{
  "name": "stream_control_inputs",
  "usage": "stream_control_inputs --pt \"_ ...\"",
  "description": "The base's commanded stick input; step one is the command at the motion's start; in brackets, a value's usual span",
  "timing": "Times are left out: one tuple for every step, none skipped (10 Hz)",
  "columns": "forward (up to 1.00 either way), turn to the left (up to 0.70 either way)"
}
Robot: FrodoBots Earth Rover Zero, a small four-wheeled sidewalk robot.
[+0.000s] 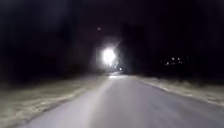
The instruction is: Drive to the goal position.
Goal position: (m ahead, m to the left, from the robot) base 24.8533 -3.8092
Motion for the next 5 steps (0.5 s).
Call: stream_control_inputs --pt "1.00 0.00" --pt "1.00 0.00" --pt "1.00 0.00" --pt "1.00 0.00" --pt "1.00 0.00"
